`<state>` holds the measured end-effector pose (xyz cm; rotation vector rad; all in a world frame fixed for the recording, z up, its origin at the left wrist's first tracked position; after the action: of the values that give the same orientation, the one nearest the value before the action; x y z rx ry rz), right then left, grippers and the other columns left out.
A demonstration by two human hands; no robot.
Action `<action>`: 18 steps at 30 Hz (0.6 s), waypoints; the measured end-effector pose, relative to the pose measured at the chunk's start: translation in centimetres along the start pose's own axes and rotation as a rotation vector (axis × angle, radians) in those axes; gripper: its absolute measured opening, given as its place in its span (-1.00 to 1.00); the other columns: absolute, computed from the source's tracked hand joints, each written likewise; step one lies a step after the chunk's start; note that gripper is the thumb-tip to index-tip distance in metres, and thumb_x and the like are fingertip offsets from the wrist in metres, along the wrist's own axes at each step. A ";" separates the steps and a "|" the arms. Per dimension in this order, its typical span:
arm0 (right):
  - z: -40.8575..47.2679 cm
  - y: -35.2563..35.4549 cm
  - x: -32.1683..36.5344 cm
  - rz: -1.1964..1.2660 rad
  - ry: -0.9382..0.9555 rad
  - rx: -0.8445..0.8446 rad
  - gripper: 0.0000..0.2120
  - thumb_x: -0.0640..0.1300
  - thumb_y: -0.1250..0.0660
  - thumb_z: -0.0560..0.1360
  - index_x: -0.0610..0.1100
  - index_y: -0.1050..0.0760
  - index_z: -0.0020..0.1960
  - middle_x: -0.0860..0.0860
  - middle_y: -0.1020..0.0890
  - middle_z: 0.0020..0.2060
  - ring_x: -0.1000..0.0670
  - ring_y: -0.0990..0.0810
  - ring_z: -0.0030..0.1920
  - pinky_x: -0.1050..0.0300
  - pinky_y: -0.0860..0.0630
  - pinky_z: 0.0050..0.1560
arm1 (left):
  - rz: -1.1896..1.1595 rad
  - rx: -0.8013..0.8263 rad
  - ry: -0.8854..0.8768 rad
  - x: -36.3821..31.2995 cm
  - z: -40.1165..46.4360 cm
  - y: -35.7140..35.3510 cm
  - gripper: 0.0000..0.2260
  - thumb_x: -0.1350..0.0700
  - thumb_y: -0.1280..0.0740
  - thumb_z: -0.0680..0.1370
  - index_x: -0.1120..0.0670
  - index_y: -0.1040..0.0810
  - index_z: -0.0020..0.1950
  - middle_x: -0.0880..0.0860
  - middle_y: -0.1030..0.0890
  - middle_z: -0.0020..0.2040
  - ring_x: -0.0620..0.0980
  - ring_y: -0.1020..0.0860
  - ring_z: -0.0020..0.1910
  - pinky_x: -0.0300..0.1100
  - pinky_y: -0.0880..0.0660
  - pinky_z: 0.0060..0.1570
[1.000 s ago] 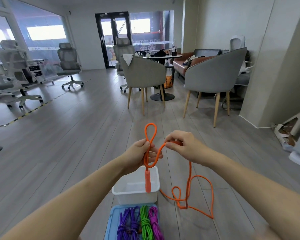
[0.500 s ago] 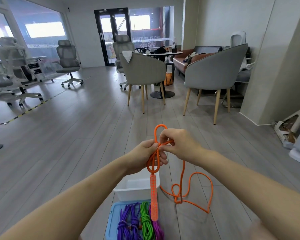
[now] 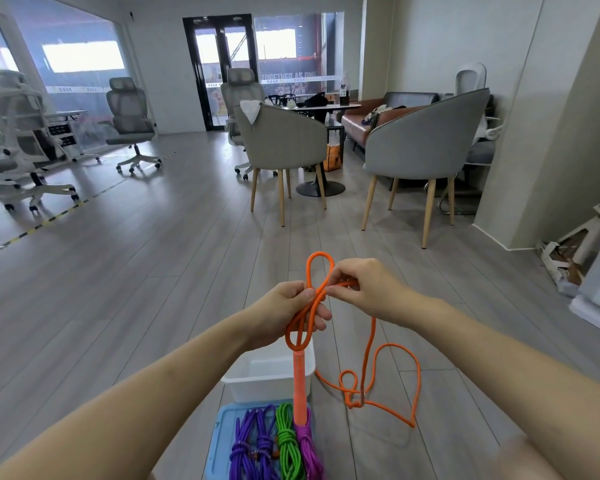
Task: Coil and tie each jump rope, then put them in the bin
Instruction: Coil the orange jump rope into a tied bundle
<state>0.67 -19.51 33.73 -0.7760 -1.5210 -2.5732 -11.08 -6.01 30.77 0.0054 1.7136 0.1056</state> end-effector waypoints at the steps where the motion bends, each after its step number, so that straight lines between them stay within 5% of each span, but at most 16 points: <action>1: 0.0 0.0 0.1 0.003 0.000 -0.007 -0.91 -0.04 -0.45 0.56 -0.04 -0.63 0.03 0.14 -0.63 -0.15 0.13 -0.60 -0.13 0.23 -0.58 -0.09 | 0.002 0.000 -0.006 0.0 0.1 0.0 -0.73 0.10 -0.10 0.75 0.23 -0.48 0.28 0.21 -0.68 0.06 0.09 -0.66 -0.03 -0.04 -0.61 0.10; 9: 0.0 -0.2 0.6 0.008 0.047 0.009 -0.91 -0.03 -0.44 0.57 -0.02 -0.61 0.04 0.14 -0.62 -0.16 0.14 -0.61 -0.13 0.24 -0.58 -0.10 | 0.100 0.058 0.037 -0.4 -0.3 -0.5 -0.78 0.12 -0.10 0.75 0.19 -0.50 0.15 0.07 -0.56 -0.13 0.04 -0.62 -0.08 0.03 -0.61 0.20; 13: -0.2 0.7 -0.9 0.165 -0.090 -0.053 -0.91 -0.04 -0.34 0.64 -0.03 -0.58 0.01 0.01 -0.59 -0.27 0.04 -0.54 -0.27 0.18 -0.49 -0.23 | -0.044 -0.073 -0.041 -1.4 -0.1 0.7 -0.80 0.15 -0.07 0.75 0.16 -0.46 0.11 0.04 -0.51 -0.19 0.01 -0.59 -0.17 0.11 -0.57 0.28; 15: -0.4 1.1 -2.5 0.225 -0.220 -0.136 -0.84 0.01 -0.33 0.64 -0.04 -0.58 -0.04 -0.08 -0.59 -0.28 -0.06 -0.52 -0.28 0.03 -0.49 -0.23 | -0.168 -0.152 -0.075 -1.5 0.0 1.7 -0.80 0.17 -0.05 0.76 0.16 -0.44 0.09 0.01 -0.47 -0.25 -0.03 -0.51 -0.28 0.05 -0.62 0.20; 18: -0.9 1.2 -4.0 0.276 -0.383 -0.267 -0.70 0.12 -0.37 0.60 -0.10 -0.55 -0.13 -0.03 -0.49 -0.37 0.02 -0.42 -0.35 0.06 -0.39 -0.29 | -0.303 -0.159 -0.083 -1.5 0.0 2.6 -0.81 0.17 -0.06 0.75 0.14 -0.43 0.06 0.00 -0.42 -0.29 -0.05 -0.42 -0.35 -0.05 -0.60 -0.06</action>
<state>4.15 -21.67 32.60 -1.4647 -1.0448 -2.5433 -11.04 -3.49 32.43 -0.3615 1.5999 0.0158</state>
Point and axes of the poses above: each hand's wrist, its own z-axis towards the middle knuckle, its own y-axis out of the back of the hand, x = y × z, the point moved 4 cm from there along z, towards the middle knuckle
